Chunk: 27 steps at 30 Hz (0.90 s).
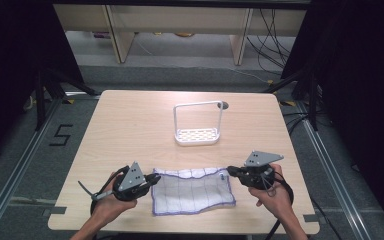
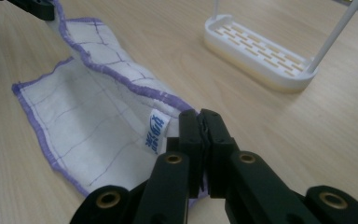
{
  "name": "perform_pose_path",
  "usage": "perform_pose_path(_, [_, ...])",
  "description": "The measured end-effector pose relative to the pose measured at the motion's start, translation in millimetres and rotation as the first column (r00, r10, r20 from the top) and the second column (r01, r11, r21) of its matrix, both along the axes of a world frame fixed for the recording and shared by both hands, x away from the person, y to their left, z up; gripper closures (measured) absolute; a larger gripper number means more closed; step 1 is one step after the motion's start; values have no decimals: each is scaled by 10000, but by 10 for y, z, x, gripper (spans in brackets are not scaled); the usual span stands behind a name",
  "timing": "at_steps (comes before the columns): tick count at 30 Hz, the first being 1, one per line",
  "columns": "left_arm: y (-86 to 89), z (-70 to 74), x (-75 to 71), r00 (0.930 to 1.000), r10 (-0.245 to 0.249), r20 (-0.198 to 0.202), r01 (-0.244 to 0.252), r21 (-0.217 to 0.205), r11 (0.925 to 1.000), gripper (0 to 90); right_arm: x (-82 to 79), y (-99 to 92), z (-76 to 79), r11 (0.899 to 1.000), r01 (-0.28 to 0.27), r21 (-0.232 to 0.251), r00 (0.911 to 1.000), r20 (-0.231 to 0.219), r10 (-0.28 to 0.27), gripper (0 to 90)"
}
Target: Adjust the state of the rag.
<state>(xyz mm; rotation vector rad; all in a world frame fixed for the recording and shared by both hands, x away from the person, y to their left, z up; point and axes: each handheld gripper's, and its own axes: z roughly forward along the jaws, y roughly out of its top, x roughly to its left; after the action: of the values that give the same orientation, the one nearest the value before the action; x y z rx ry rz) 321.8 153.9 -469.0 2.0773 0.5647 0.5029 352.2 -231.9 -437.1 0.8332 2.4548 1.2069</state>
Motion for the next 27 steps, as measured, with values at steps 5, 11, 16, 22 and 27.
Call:
perform_pose_path(5, [15,-112,-130,10000,-50,-72,52,247,9997,834,-133,-17,-106,9999,-125,-73,9999,-50,125,883])
perform_pose_path(11, [2,-307,-246,9987,-239,-460,277,839,9961,829,-281,8,-218,9990,-365,-261,9986,-391,354,882])
perform_pose_path(16, [-68,-359,-306,9975,-453,-545,507,1031,9934,823,-329,-27,-331,9988,-385,-304,9961,-800,359,881])
perform_pose_path(22, [-100,-407,-381,9925,-705,-998,841,1395,9866,777,-410,-38,-388,9982,-423,-420,9946,-970,381,875])
perform_pose_path(27, [-81,-368,-408,9867,-778,-1426,875,629,9942,625,-422,-76,-417,9994,-169,-286,9931,-1168,135,740])
